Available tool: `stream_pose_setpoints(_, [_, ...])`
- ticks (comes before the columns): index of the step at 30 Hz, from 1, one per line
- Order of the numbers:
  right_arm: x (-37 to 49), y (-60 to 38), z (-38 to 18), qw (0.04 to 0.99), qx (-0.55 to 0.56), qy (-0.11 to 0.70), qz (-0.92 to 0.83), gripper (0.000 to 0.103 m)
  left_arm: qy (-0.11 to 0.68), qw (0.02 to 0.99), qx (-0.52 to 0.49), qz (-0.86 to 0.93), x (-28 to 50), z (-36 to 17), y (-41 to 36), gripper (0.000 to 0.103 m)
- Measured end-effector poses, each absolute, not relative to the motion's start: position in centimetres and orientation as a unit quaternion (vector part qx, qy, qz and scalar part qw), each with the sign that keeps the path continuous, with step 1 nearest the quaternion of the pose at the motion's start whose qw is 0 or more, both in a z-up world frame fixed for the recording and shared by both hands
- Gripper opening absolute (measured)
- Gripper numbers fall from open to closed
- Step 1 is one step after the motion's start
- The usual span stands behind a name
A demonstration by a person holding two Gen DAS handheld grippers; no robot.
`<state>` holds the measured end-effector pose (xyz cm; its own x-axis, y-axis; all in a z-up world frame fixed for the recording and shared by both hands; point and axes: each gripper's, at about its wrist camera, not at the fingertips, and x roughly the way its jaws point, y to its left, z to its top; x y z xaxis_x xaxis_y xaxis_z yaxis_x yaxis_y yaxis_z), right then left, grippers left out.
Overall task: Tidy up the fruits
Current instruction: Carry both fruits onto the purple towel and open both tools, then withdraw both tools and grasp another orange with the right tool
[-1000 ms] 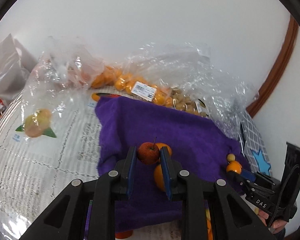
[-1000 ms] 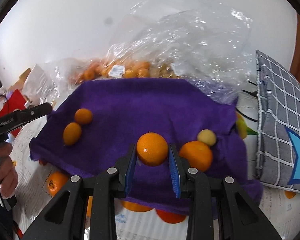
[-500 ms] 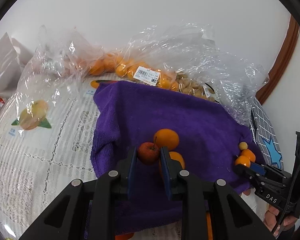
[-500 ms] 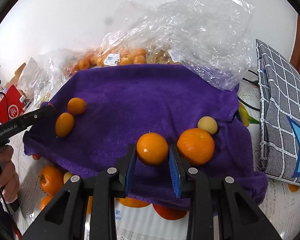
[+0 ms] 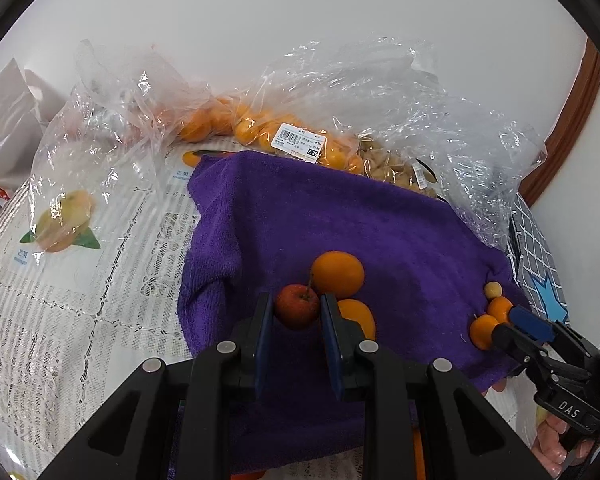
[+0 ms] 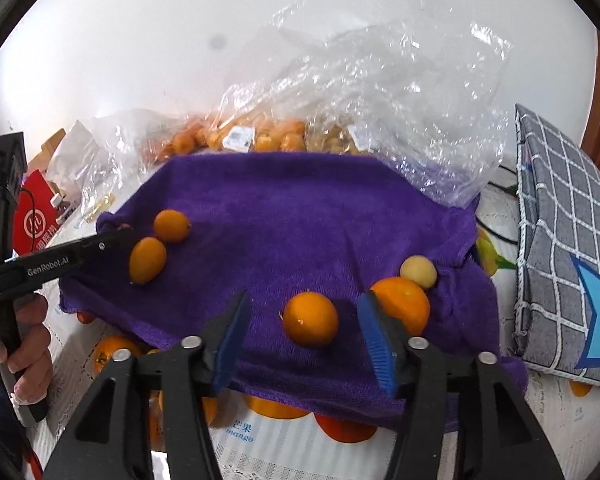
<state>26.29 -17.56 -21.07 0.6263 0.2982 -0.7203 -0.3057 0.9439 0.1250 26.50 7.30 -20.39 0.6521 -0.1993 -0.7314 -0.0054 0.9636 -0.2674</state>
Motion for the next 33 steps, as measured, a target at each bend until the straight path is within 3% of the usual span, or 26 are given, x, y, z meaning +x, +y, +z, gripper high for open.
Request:
stream_pose_setpoints(20, [25.5,-19.7,-19.0,0.916,0.030,0.369,0.155,0.059,0.387,0.913,-0.116,-0.051,25.1,-19.1,7.6,0.029])
stream_pose_setpoints(22, [25.1,-19.5,-19.1,0.918,0.018,0.362,0.163,0.056,0.383,0.914,-0.121,-0.051,24.5,-18.9,8.2,0.031])
stream_pose_setpoints(25, [24.9,-19.1,-19.5,0.912,0.009,0.375,0.165,0.040,0.370,0.919,-0.126,-0.048,23.3,-18.3,9.0,0.031])
stream_pose_setpoints(33, [21.0,-17.7,-19.0,0.894,0.022,0.392,0.218,0.039,0.349,0.927,-0.124,-0.059,20.1,-17.4,9.8,0.040])
